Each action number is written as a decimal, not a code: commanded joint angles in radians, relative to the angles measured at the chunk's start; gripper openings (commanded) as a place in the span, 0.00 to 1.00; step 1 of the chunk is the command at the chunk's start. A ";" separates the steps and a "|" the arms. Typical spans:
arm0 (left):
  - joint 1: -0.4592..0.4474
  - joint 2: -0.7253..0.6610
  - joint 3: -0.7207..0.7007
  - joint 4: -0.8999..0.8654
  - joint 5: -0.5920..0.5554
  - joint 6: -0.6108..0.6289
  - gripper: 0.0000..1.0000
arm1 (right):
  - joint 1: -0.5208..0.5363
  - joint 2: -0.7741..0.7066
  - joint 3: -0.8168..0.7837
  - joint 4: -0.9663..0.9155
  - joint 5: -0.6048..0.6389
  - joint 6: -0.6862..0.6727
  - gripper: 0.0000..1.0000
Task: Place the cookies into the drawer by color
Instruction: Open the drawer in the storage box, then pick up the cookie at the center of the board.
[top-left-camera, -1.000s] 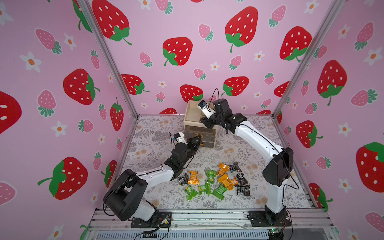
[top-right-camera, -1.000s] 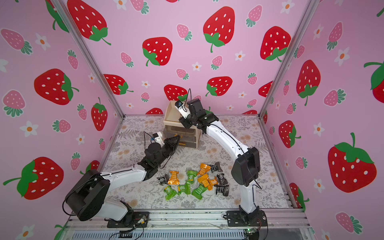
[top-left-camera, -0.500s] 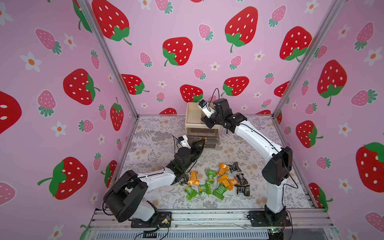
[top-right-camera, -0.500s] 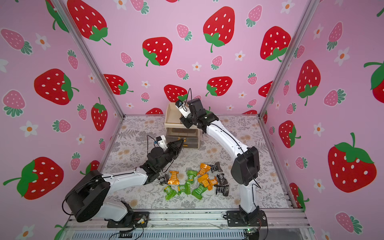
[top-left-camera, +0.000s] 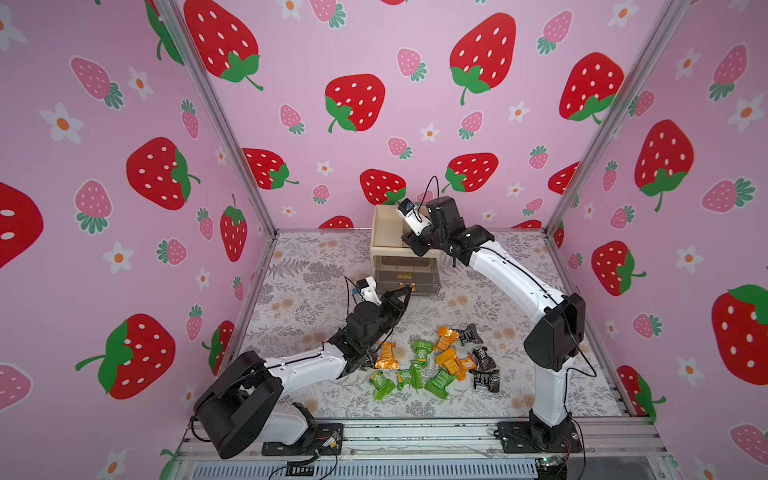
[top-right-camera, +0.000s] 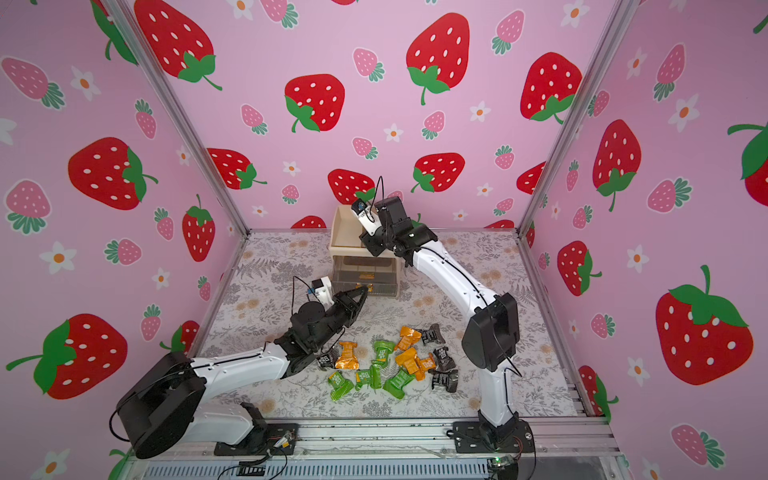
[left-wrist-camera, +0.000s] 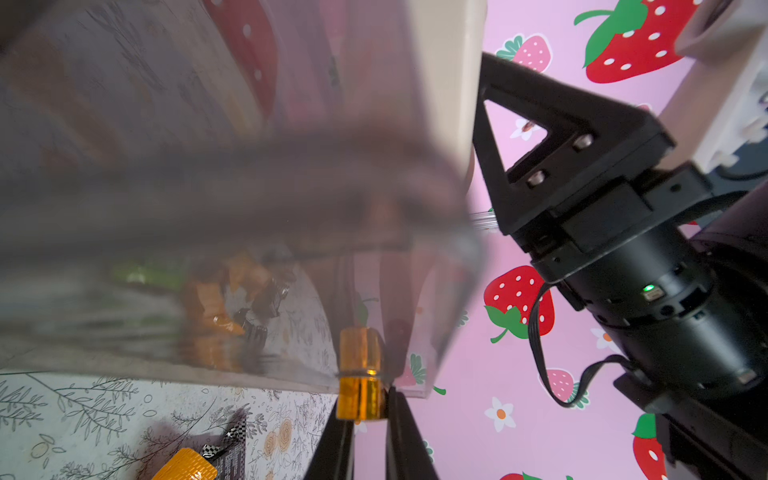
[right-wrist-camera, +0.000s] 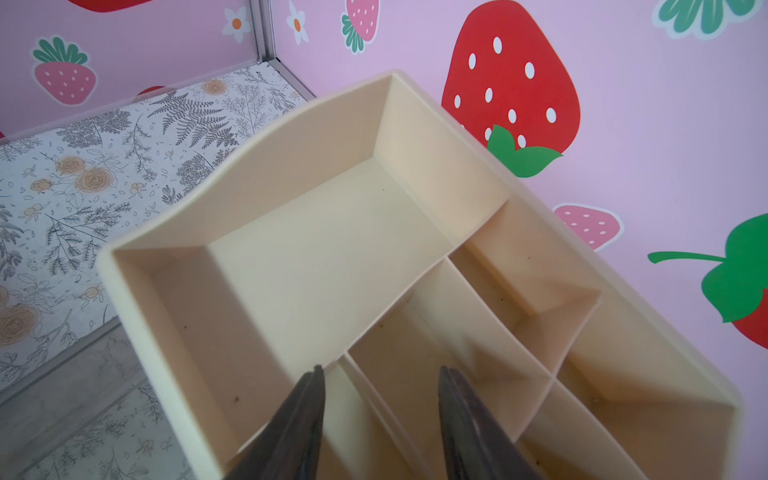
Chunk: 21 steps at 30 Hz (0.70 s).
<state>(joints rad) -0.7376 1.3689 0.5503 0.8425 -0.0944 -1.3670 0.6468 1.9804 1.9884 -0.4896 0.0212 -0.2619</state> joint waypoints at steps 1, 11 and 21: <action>-0.001 0.033 -0.013 -0.008 0.038 0.032 0.13 | -0.004 0.008 -0.010 -0.071 -0.010 0.028 0.51; 0.001 -0.022 -0.044 -0.050 0.011 0.062 0.52 | 0.007 -0.017 0.001 -0.067 -0.061 0.049 0.53; 0.002 -0.208 -0.045 -0.344 0.024 0.225 0.59 | 0.008 -0.153 -0.037 -0.063 -0.239 0.216 0.61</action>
<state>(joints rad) -0.7368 1.2274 0.4942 0.6453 -0.0753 -1.2377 0.6498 1.9255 1.9675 -0.5301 -0.1268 -0.1379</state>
